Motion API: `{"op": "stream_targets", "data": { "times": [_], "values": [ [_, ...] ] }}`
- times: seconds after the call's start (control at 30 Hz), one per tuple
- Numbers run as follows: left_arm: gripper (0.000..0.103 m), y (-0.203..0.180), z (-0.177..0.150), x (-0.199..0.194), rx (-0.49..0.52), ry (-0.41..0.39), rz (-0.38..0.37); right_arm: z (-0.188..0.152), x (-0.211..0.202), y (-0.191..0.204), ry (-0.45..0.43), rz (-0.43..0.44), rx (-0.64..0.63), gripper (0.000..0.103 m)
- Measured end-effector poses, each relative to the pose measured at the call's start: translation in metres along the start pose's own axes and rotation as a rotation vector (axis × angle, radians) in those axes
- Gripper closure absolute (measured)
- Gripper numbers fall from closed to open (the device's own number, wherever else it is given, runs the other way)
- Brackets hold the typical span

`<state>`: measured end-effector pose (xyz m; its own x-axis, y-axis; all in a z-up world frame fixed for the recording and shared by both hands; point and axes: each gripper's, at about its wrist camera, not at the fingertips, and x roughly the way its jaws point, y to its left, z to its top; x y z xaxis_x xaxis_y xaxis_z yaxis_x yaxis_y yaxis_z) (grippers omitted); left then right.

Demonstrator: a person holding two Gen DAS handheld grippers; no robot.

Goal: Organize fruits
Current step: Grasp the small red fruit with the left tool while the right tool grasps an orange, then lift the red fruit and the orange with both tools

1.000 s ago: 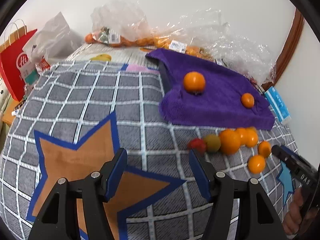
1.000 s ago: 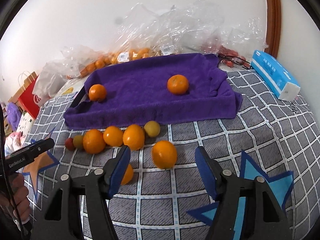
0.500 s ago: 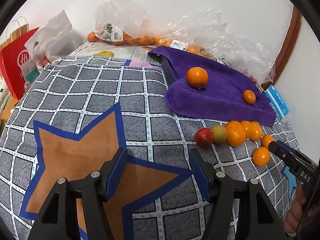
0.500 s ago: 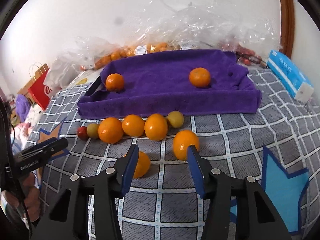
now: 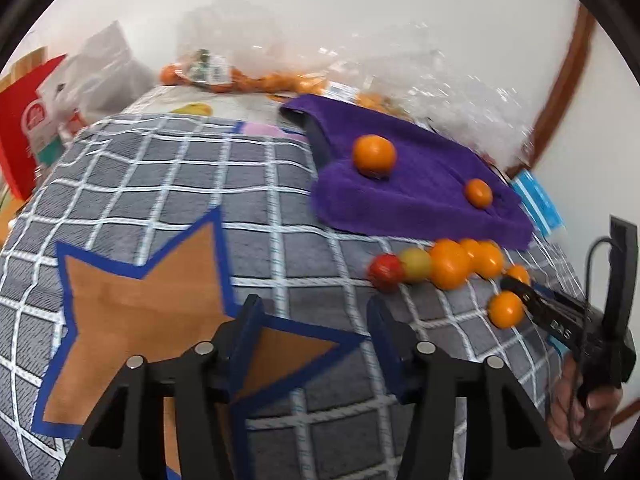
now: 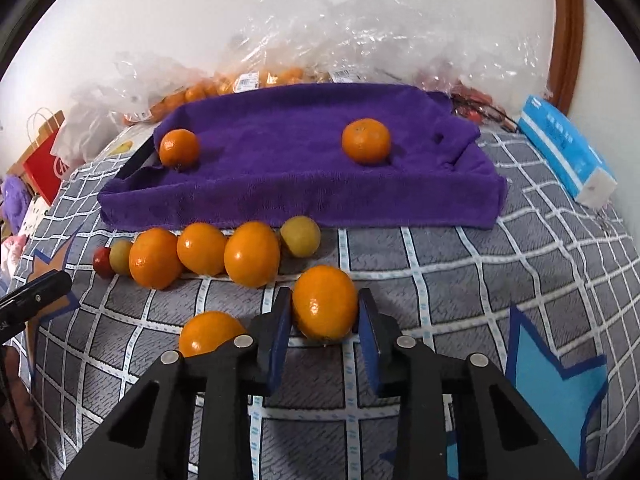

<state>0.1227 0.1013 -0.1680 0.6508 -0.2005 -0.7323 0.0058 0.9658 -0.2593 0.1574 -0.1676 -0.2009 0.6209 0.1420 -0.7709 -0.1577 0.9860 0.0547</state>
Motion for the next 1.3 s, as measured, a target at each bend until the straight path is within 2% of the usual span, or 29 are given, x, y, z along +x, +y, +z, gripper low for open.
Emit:
{"op": "stream_targets", "data": {
  "times": [0.1,0.23,0.33,0.47,0.6,0.63,0.7,0.83,1.17,1.3],
  "values": [
    [0.054,-0.018,0.006,0.006,0.043,0.020,-0.036,0.000,-0.004,-0.004,-0.019,-0.007,-0.013,0.071],
    [0.054,-0.032,0.015,0.013,0.089,0.015,-0.018,-0.002,-0.009,-0.013,-0.044,-0.017,-0.008,0.071],
    [0.054,-0.035,0.017,0.020,0.125,0.008,0.015,-0.003,-0.011,-0.025,-0.050,0.018,0.026,0.071],
    [0.054,-0.031,0.018,0.031,0.119,0.028,0.001,-0.001,-0.010,-0.031,-0.053,0.034,0.058,0.071],
    [0.054,-0.029,0.021,0.030,0.107,0.008,-0.024,-0.001,-0.011,-0.028,-0.063,0.030,0.052,0.071],
    [0.055,-0.028,0.021,0.030,0.098,0.007,-0.031,-0.001,-0.012,-0.028,-0.067,0.030,0.050,0.071],
    [0.065,-0.027,0.021,0.032,0.077,0.013,-0.048,-0.002,-0.012,-0.028,-0.069,0.031,0.053,0.071],
    [0.077,-0.031,0.020,0.034,0.088,0.022,-0.070,-0.002,-0.009,-0.029,-0.053,0.030,0.060,0.071],
    [0.079,-0.028,0.019,0.024,0.060,-0.027,-0.077,-0.001,-0.006,-0.028,-0.045,0.018,0.046,0.071],
    [0.079,-0.028,0.019,0.021,0.062,-0.047,-0.067,-0.002,-0.012,-0.029,-0.076,0.045,0.048,0.071]
  ]
}}
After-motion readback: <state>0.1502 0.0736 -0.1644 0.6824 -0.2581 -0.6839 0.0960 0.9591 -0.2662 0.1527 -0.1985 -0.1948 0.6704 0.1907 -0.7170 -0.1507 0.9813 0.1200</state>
